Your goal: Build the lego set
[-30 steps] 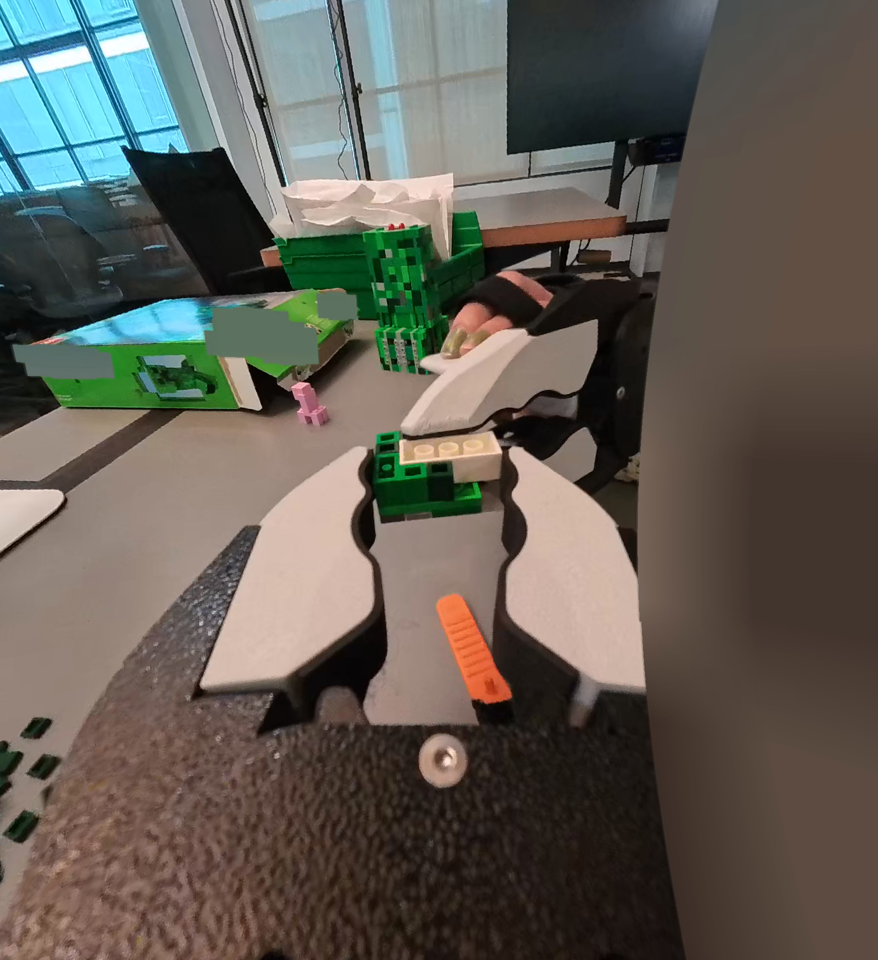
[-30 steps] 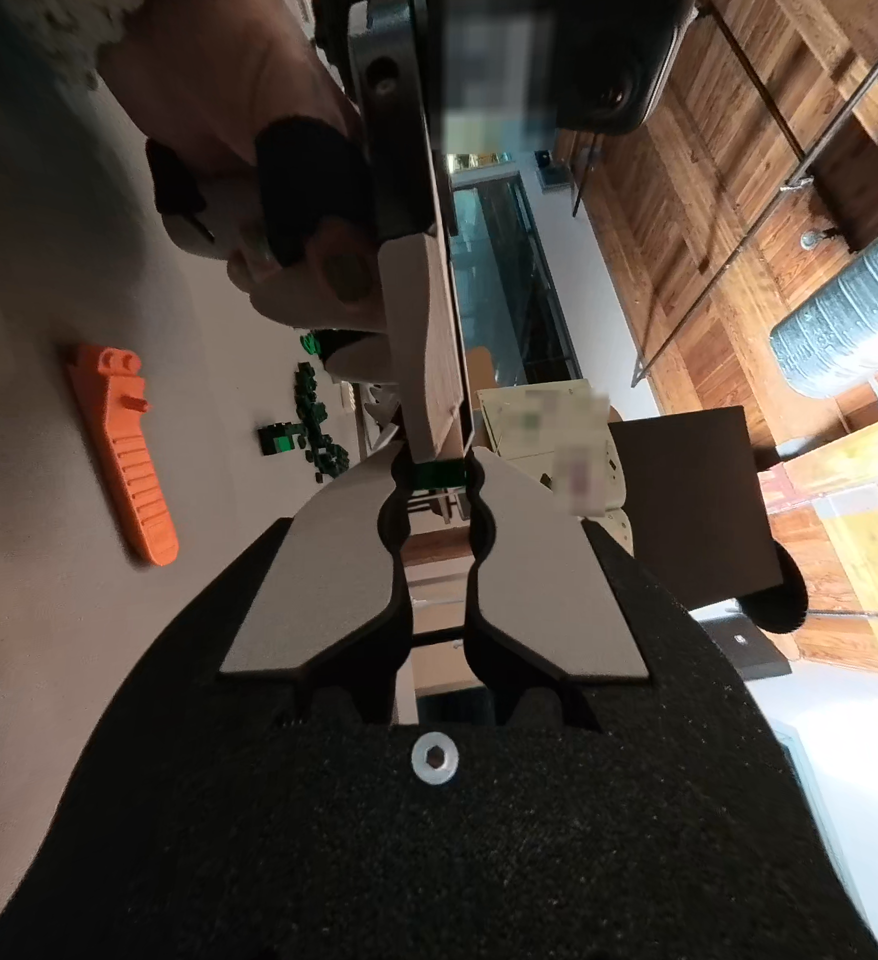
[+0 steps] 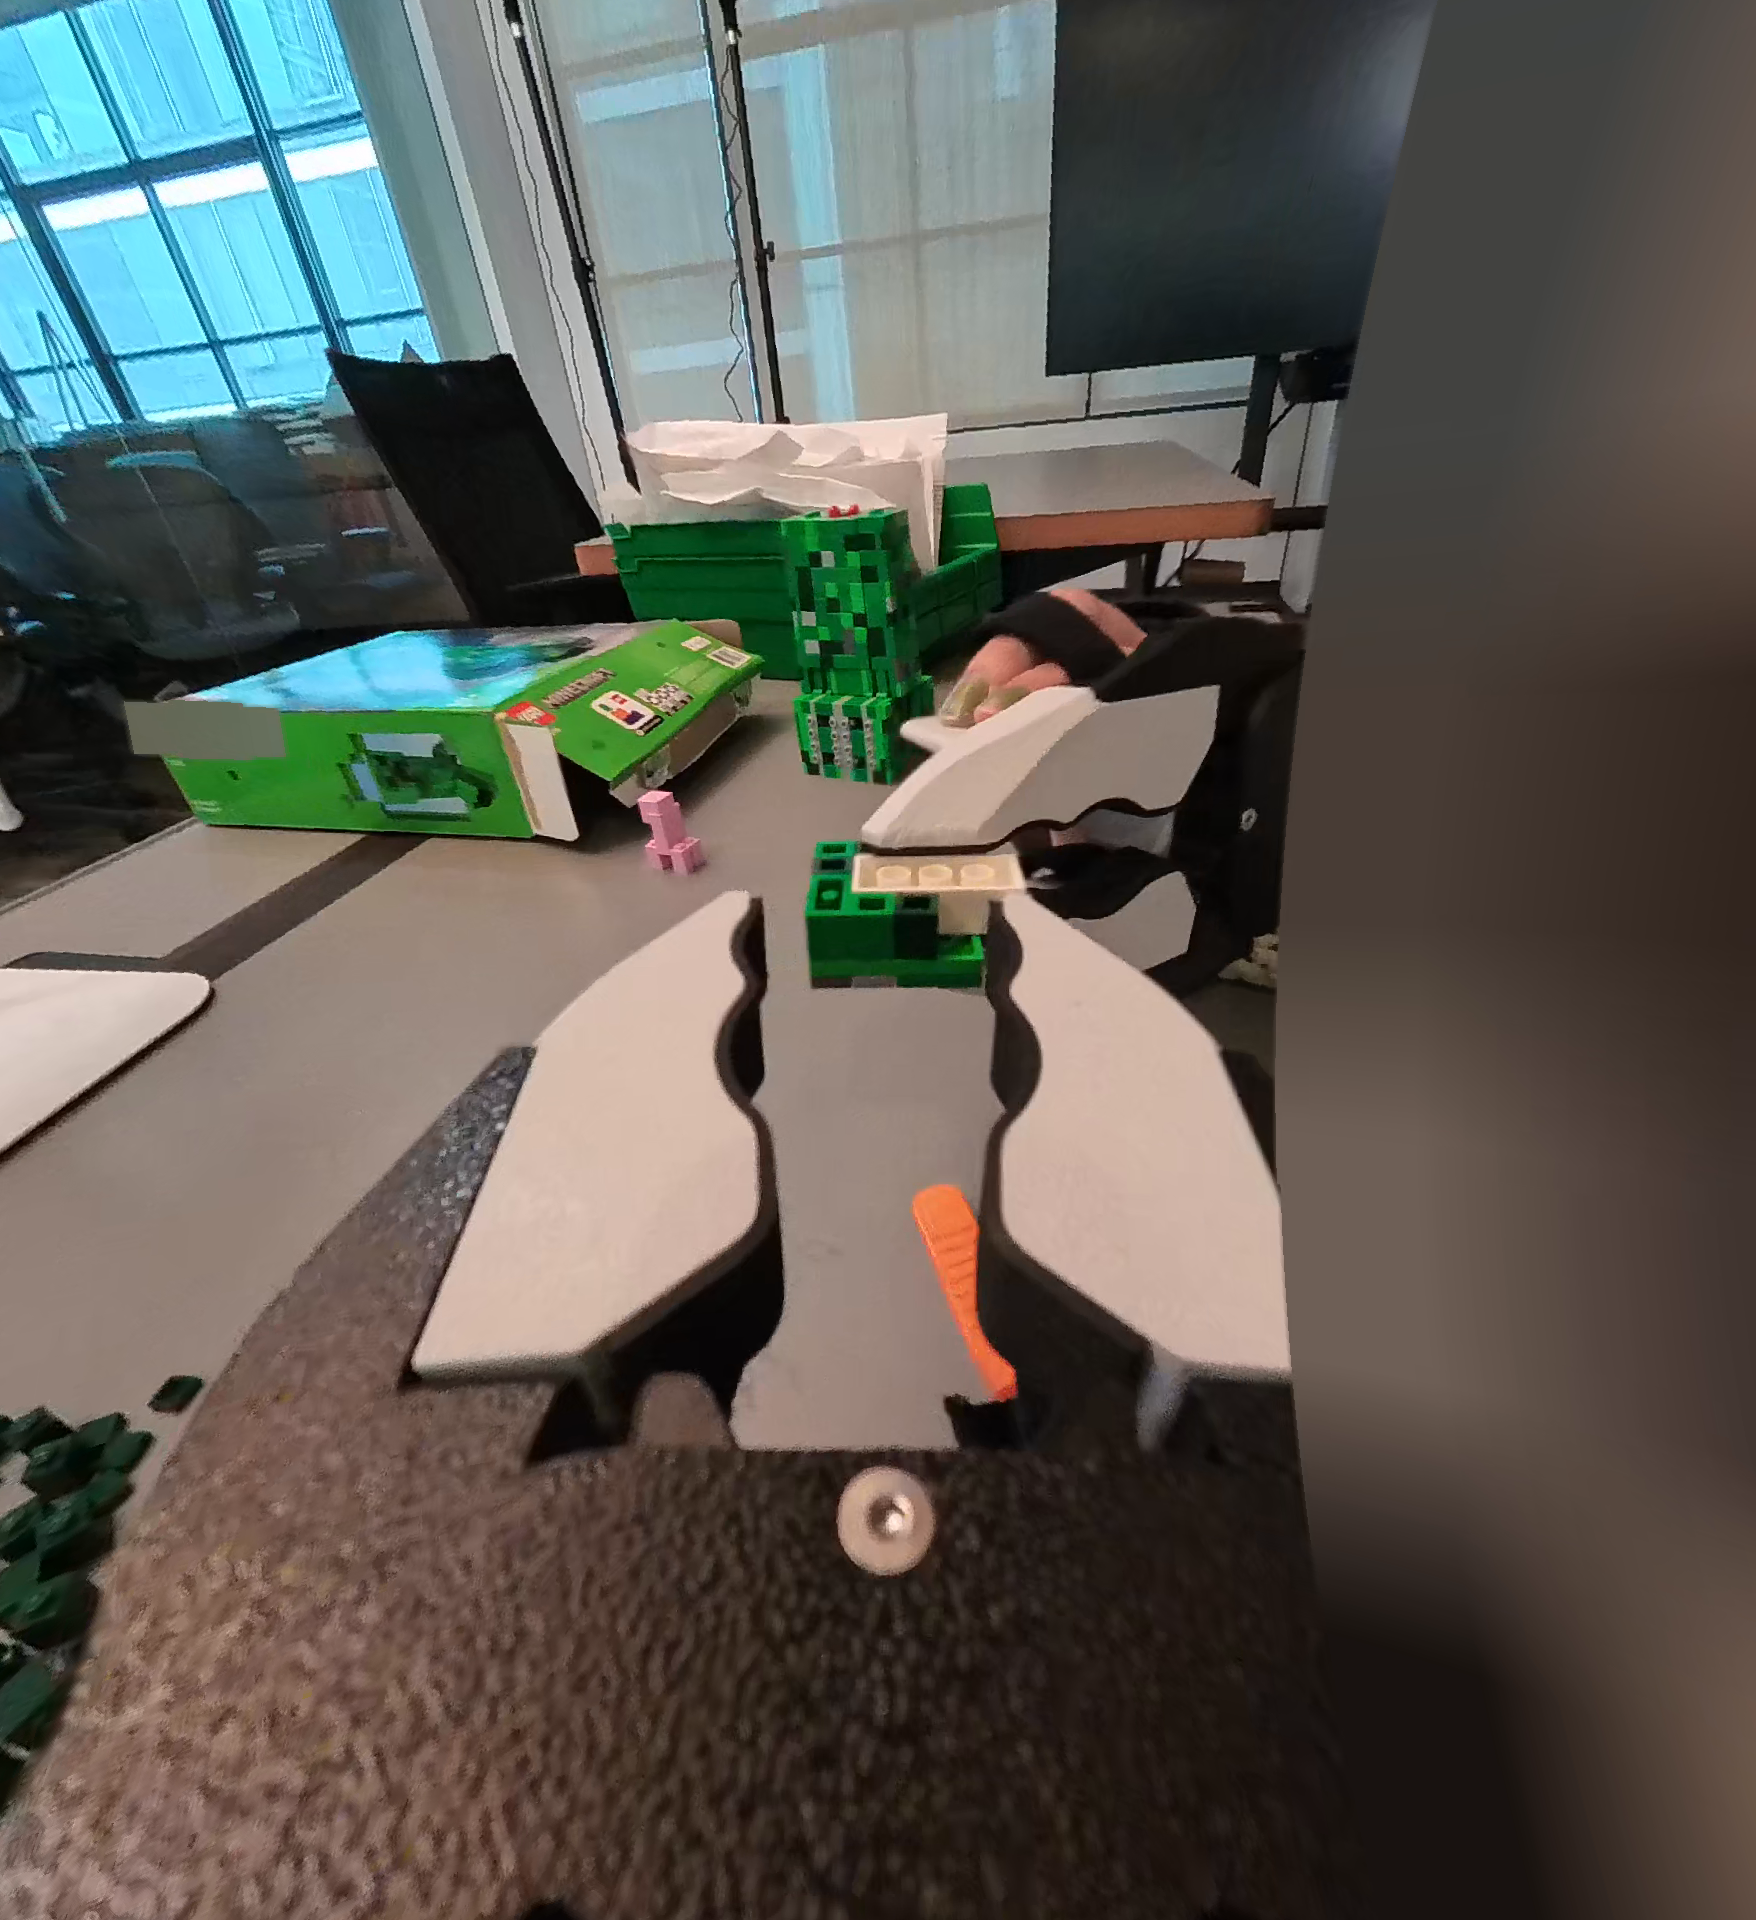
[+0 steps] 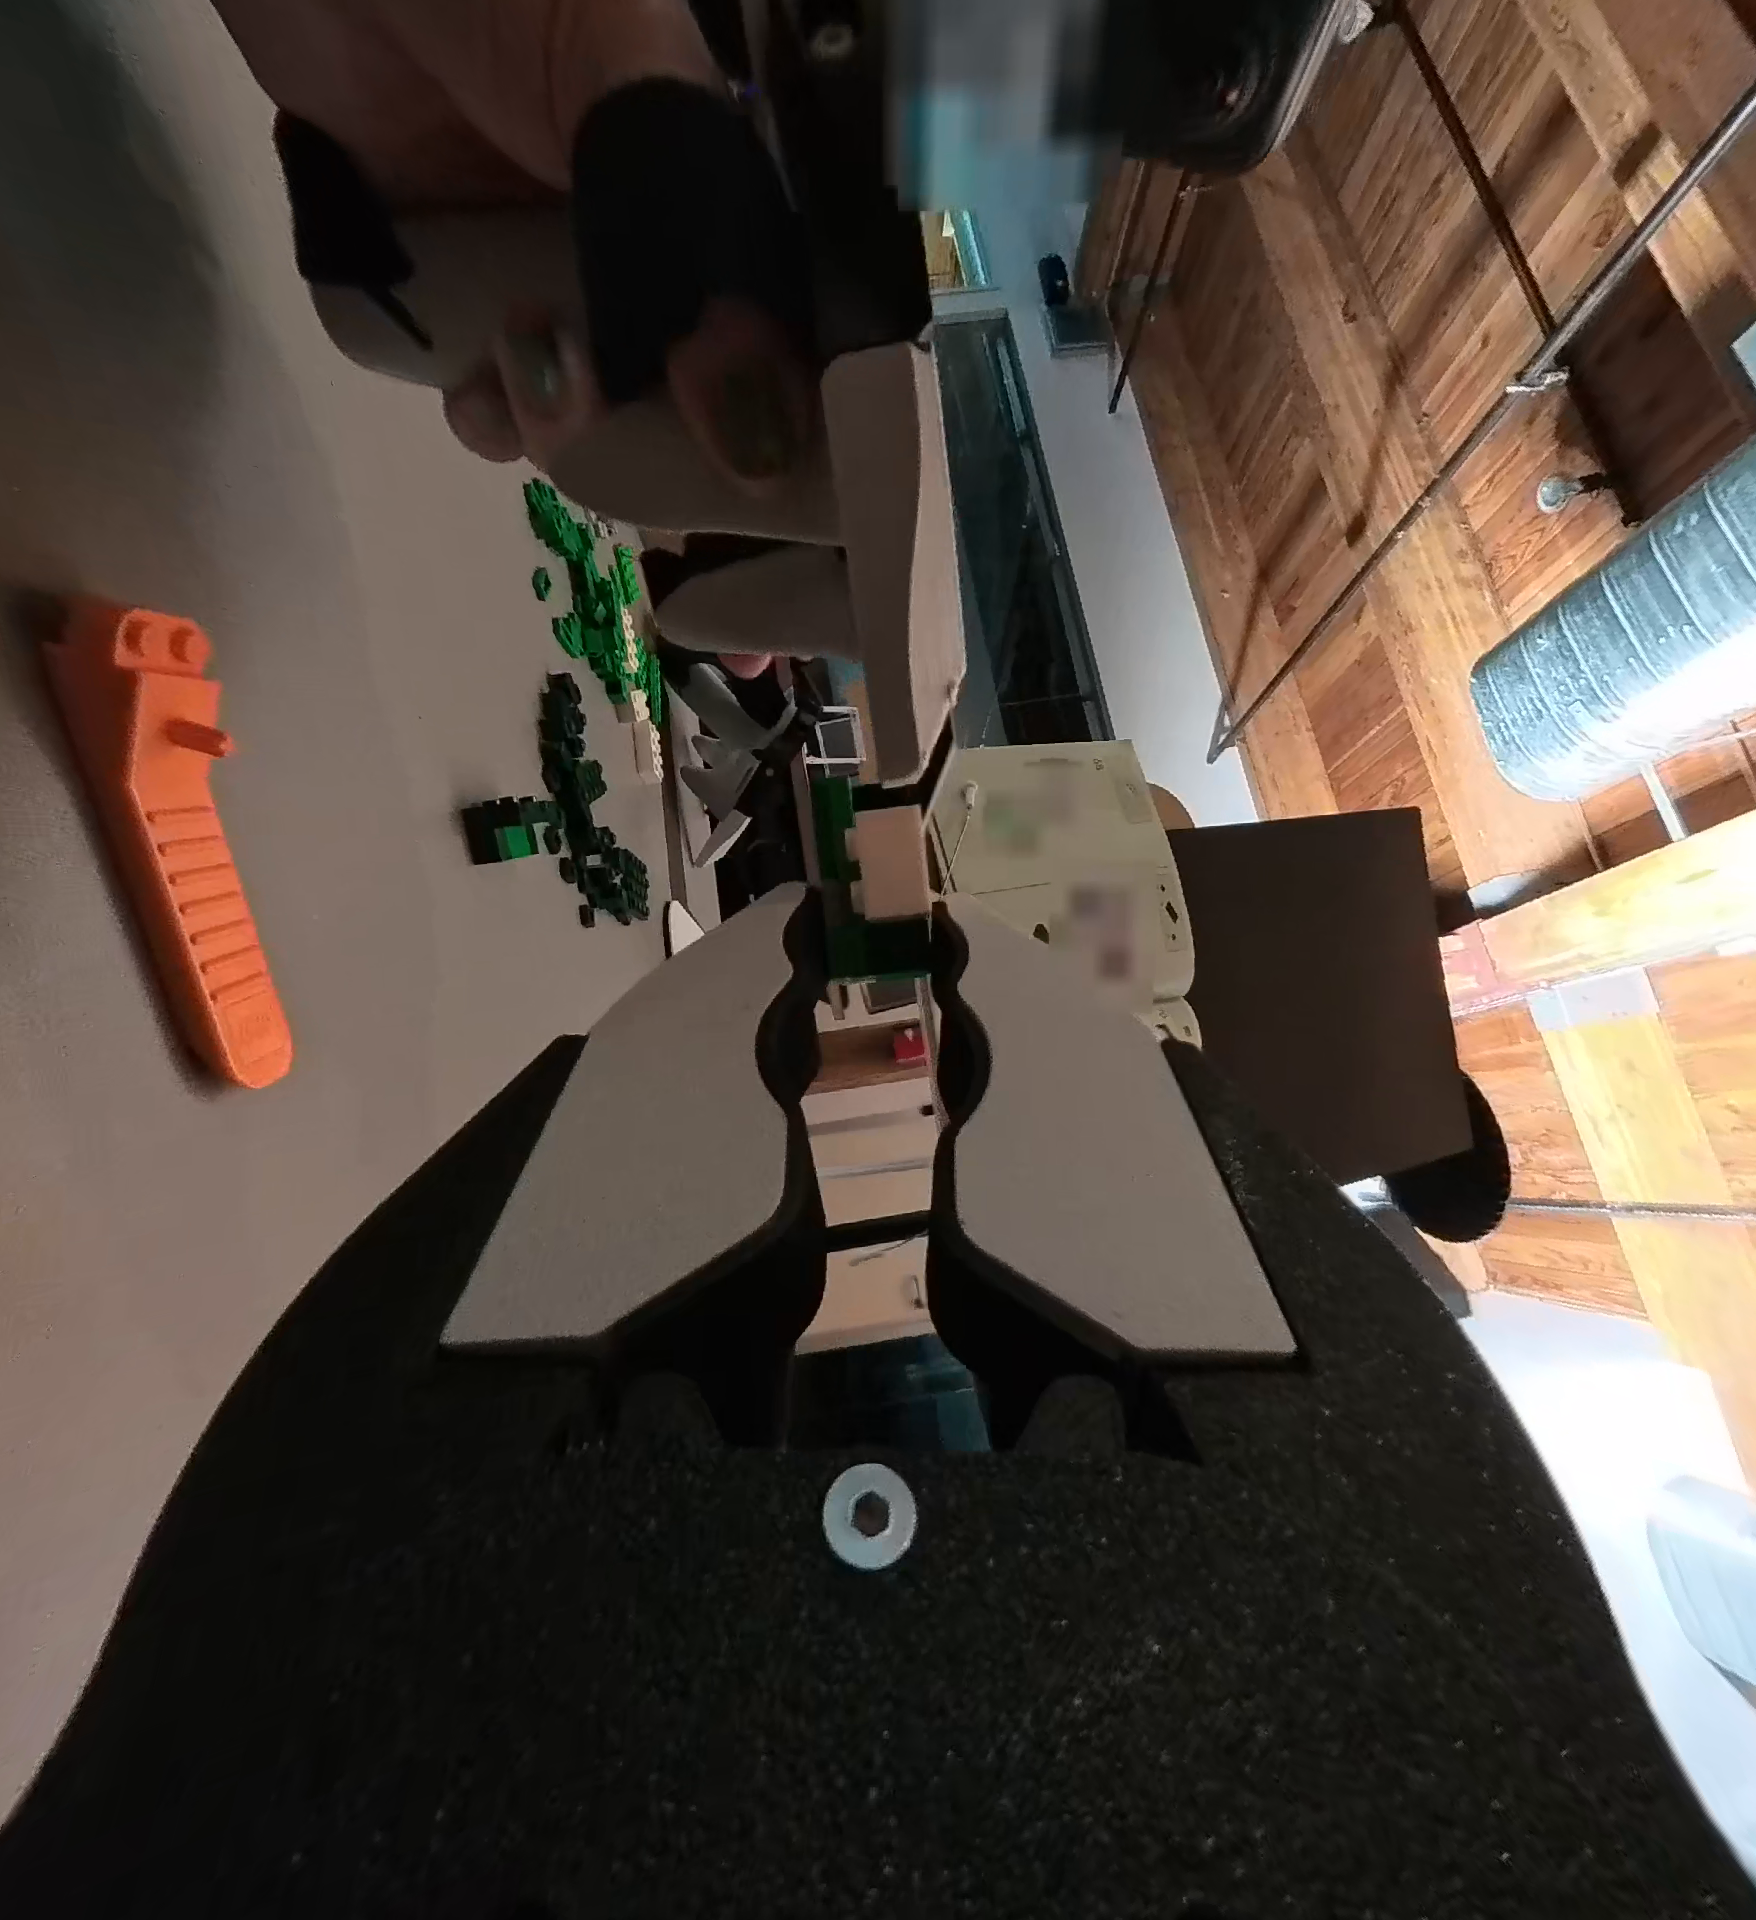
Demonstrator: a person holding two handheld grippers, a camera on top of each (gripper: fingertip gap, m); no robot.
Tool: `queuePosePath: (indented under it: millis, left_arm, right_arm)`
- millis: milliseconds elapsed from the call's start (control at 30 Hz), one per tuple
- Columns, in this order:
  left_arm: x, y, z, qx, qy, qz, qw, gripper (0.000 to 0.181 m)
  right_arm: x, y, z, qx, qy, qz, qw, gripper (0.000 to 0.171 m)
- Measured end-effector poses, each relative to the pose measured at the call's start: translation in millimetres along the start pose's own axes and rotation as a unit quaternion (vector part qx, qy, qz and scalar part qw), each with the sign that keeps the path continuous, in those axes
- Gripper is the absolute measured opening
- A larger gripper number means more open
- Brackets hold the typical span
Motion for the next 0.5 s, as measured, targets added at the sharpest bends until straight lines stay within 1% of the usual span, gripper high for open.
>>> queuePosePath:
  millis: [33, 267, 500]
  left_arm:
    - [0.2, -0.2, 0.3, -0.001, -0.003, 0.001, 1.0, 0.04]
    - [0.6, 0.1, 1.6, -0.004, -0.016, 0.015, 1.0, 0.025]
    - [0.9, 0.1, 1.9, -0.004, -0.025, 0.012, 1.0, 0.024]
  right_arm:
    - [-0.2, -0.3, -0.4, -0.005, 0.001, 0.0, 1.0, 0.018]
    - [-1.1, -2.5, -3.1, -0.021, 0.008, -0.004, 1.0, 0.018]
    - [-0.9, -3.7, -2.6, -0.022, 0.006, -0.007, 1.0, 0.018]
Point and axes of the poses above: each gripper's, where its closed fingertips meet, x out along the fingers, z out of its underside, y = z × x across the jaws, the point moved 10 cm from there along -x, back along the fingers, and after that the axes turned 9 degrees about -y, right-handed, at the moved point
